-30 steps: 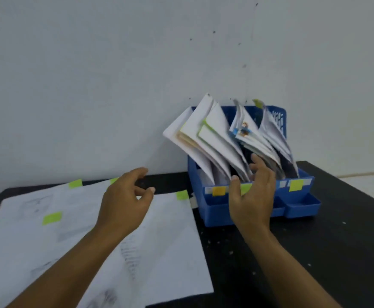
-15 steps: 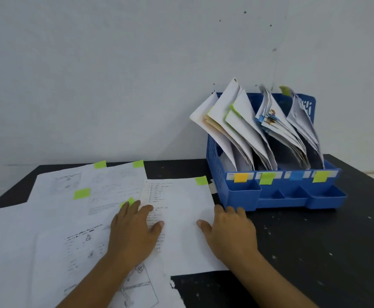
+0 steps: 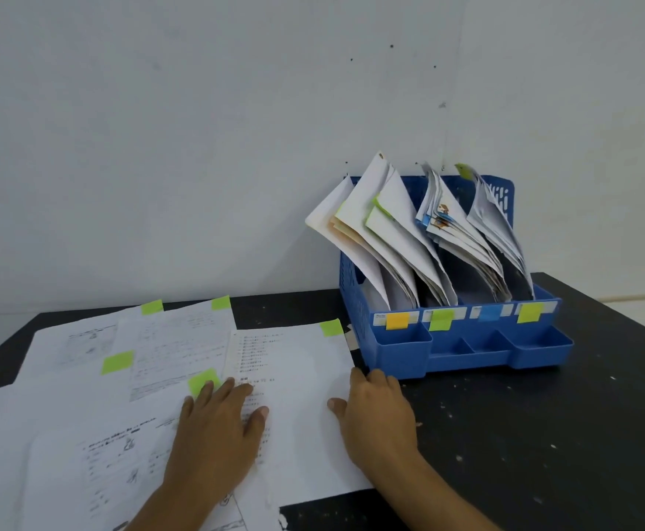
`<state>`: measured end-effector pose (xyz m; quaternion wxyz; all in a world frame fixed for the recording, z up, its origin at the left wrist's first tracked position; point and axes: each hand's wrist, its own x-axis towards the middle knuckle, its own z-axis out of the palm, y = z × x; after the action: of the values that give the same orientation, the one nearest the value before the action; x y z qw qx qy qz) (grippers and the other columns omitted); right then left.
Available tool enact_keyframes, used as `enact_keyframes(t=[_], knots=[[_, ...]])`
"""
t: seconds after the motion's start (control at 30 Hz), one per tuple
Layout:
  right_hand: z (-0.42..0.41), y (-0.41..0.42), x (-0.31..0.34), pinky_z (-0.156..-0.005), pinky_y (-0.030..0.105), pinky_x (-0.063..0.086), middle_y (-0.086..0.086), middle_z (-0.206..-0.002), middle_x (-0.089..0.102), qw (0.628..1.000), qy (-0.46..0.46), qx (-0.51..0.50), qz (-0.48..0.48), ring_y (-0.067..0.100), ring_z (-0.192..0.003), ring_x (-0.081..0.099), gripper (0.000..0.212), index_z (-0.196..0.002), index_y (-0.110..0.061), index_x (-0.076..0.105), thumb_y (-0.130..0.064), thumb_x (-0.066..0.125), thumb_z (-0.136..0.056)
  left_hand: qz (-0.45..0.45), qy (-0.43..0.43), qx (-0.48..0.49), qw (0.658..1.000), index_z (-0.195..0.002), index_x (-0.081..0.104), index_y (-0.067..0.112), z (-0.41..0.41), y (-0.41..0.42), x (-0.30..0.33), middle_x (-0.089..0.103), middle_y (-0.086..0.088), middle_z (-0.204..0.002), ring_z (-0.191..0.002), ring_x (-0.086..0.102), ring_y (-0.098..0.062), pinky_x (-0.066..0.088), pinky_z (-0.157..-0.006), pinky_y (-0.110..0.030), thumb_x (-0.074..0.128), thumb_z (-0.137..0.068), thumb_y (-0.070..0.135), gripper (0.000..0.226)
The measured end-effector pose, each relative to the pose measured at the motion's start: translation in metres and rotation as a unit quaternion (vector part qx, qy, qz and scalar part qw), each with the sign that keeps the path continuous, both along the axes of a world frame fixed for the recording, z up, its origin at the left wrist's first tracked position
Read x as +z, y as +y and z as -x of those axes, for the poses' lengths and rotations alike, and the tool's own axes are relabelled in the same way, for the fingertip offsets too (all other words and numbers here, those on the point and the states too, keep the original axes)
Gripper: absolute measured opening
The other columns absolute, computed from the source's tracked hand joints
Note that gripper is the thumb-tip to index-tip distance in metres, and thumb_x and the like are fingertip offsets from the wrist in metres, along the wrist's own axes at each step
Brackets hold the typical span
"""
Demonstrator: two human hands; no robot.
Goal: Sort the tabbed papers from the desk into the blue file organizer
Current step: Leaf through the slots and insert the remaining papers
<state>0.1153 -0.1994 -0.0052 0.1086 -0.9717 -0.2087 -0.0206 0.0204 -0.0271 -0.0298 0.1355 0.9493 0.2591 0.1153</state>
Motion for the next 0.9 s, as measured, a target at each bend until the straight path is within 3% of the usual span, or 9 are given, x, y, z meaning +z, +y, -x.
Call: enact_keyframes(t=[0.17, 0.3, 0.37, 0.43, 0.5, 0.57, 0.7, 0.8, 0.9], knots=[[0.003, 0.002, -0.003, -0.100, 0.030, 0.044, 0.004, -0.136, 0.052, 0.999, -0.019, 0.033, -0.026, 0.020, -0.123, 0.047, 0.050, -0.145, -0.017, 0.039, -0.042, 0.045, -0.103, 0.022, -0.021, -0.011, 0.999, -0.147, 0.031, 0.035, 0.001, -0.001, -0.001, 0.020, 0.008, -0.160, -0.149, 0.010, -0.015, 0.005, -0.120, -0.033, 0.033, -0.096, 0.059, 0.057], [0.002, 0.004, 0.001, -0.091, 0.022, 0.048, -0.005, -0.124, 0.057, 0.986, 0.001, 0.026, -0.165, 0.011, -0.111, 0.054, 0.044, -0.143, -0.028, 0.043, -0.033, 0.055, -0.101, 0.034, -0.040, -0.018, 0.998, -0.147, 0.033, 0.036, -0.001, 0.002, -0.003, 0.024, 0.010, -0.158, -0.149, 0.011, -0.016, 0.006, -0.120, -0.033, 0.037, -0.094, 0.060, 0.059], [-0.001, 0.004, 0.007, -0.094, 0.023, 0.050, -0.006, -0.123, 0.053, 0.942, 0.087, 0.007, -0.325, 0.009, -0.109, 0.055, 0.053, -0.144, -0.030, 0.043, -0.026, 0.064, -0.095, 0.046, -0.053, -0.021, 0.997, -0.146, 0.034, 0.035, 0.000, 0.004, -0.006, 0.027, 0.011, -0.157, -0.148, 0.013, -0.016, 0.007, -0.120, -0.033, 0.041, -0.091, 0.062, 0.061], [-0.006, 0.004, 0.015, -0.103, 0.038, 0.050, -0.004, -0.136, 0.049, 0.856, 0.226, -0.022, -0.465, 0.017, -0.120, 0.053, 0.076, -0.151, -0.033, 0.032, -0.023, 0.074, -0.088, 0.054, -0.048, -0.021, 0.997, -0.145, 0.035, 0.036, 0.000, 0.004, -0.007, 0.029, 0.012, -0.156, -0.148, 0.014, -0.017, 0.007, -0.120, -0.034, 0.036, -0.081, 0.075, 0.075], [-0.011, 0.006, 0.026, -0.104, 0.048, 0.048, -0.001, -0.144, 0.048, 0.794, 0.341, -0.055, -0.501, 0.025, -0.124, 0.054, 0.097, -0.155, -0.034, 0.019, -0.031, 0.081, -0.081, 0.050, -0.046, -0.023, 0.997, -0.144, 0.036, 0.036, -0.002, 0.006, -0.007, 0.031, 0.012, -0.155, -0.148, 0.017, -0.018, 0.009, -0.120, -0.036, 0.015, -0.062, 0.083, 0.097], [-0.017, 0.007, 0.033, -0.094, 0.045, 0.055, 0.001, -0.133, 0.059, 0.798, 0.389, -0.045, -0.459, 0.024, -0.112, 0.063, 0.089, -0.152, -0.029, 0.030, -0.038, 0.080, -0.079, 0.052, -0.037, -0.020, 0.998, -0.144, 0.037, 0.036, -0.005, 0.007, -0.006, 0.031, 0.012, -0.154, -0.147, 0.018, -0.020, 0.011, -0.119, -0.037, 0.008, -0.054, 0.082, 0.105], [-0.022, 0.002, 0.050, -0.065, 0.019, 0.051, -0.008, -0.103, 0.071, 0.862, 0.355, 0.036, -0.360, 0.009, -0.089, 0.068, 0.024, -0.118, -0.021, 0.068, -0.019, 0.064, -0.094, 0.102, -0.073, -0.015, 0.992, -0.134, 0.054, 0.028, -0.003, 0.003, -0.001, 0.047, 0.005, -0.145, -0.143, 0.030, -0.025, 0.022, -0.115, -0.042, 0.033, -0.053, 0.083, 0.099], [-0.018, -0.009, 0.066, -0.063, 0.016, 0.051, -0.009, -0.095, 0.072, 0.885, 0.271, 0.055, -0.374, 0.007, -0.086, 0.068, 0.017, -0.102, -0.027, 0.070, -0.016, 0.058, -0.097, 0.174, -0.103, 0.020, 0.979, -0.126, 0.061, 0.026, -0.001, -0.001, 0.009, 0.051, 0.000, -0.143, -0.142, 0.032, -0.023, 0.029, -0.113, -0.041, 0.074, -0.069, 0.059, 0.067], [-0.012, -0.030, 0.086, -0.071, 0.022, 0.058, -0.009, -0.090, 0.075, 0.899, 0.209, 0.071, -0.379, 0.008, -0.082, 0.070, 0.019, -0.100, -0.027, 0.073, -0.019, 0.056, -0.099, 0.186, -0.087, 0.039, 0.978, -0.121, 0.060, 0.031, -0.004, 0.001, 0.013, 0.048, -0.003, -0.145, -0.140, 0.035, -0.022, 0.031, -0.114, -0.036, 0.073, -0.077, 0.049, 0.049]])
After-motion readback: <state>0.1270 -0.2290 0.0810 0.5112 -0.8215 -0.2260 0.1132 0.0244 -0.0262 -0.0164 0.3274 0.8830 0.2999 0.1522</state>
